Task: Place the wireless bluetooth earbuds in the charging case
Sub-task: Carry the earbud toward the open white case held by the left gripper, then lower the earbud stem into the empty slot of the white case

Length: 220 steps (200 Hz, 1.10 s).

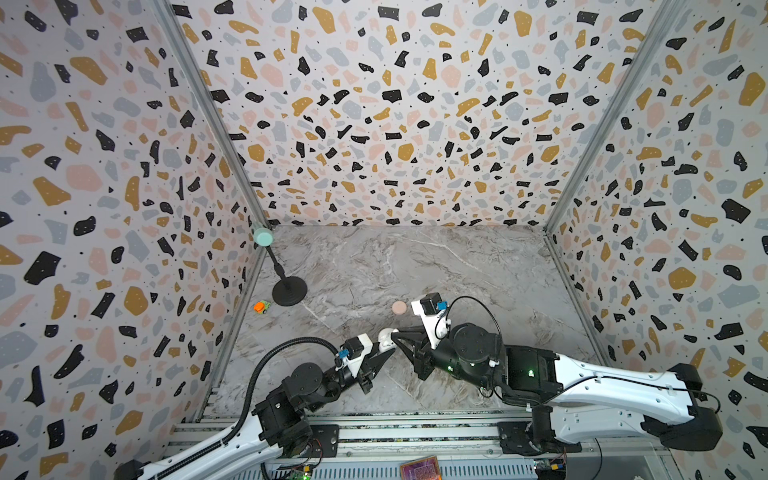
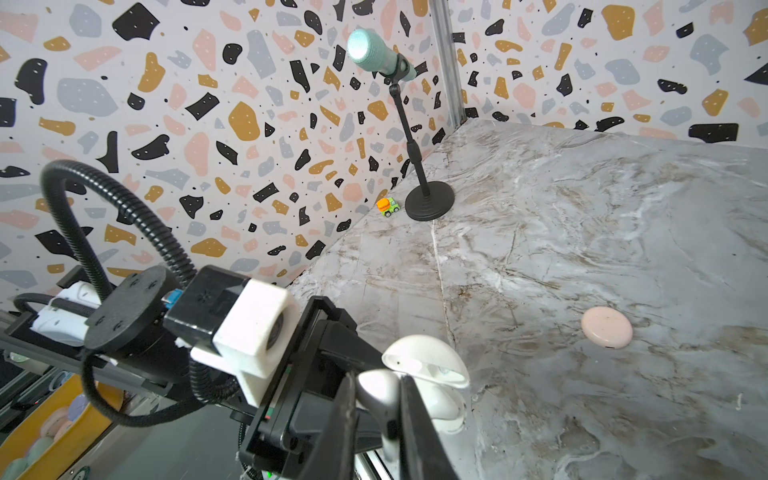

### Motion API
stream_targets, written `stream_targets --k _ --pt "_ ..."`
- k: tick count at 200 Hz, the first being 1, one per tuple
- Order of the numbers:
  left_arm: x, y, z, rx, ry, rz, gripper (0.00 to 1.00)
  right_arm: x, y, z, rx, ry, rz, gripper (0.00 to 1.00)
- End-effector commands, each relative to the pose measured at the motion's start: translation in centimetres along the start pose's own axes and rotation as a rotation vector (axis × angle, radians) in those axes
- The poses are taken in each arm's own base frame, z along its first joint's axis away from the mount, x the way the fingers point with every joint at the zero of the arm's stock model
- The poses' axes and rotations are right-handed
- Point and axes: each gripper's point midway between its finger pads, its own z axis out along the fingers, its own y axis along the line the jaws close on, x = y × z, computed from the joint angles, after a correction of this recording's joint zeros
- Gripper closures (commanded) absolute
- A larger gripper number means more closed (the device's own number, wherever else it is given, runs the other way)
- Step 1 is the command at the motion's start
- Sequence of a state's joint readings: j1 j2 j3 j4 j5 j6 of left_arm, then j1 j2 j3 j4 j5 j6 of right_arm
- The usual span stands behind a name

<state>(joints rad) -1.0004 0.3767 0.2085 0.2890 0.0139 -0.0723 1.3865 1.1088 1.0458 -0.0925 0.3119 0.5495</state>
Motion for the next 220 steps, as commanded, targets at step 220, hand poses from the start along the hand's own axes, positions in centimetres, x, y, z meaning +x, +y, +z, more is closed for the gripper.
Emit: stream_targets --k 220 --pt "-3.2 -2.3 -1.1 0.148 -0.147 -0.099 1.00 1.5 1.4 1.3 -0.029 -0.023 -0.028 0.84"
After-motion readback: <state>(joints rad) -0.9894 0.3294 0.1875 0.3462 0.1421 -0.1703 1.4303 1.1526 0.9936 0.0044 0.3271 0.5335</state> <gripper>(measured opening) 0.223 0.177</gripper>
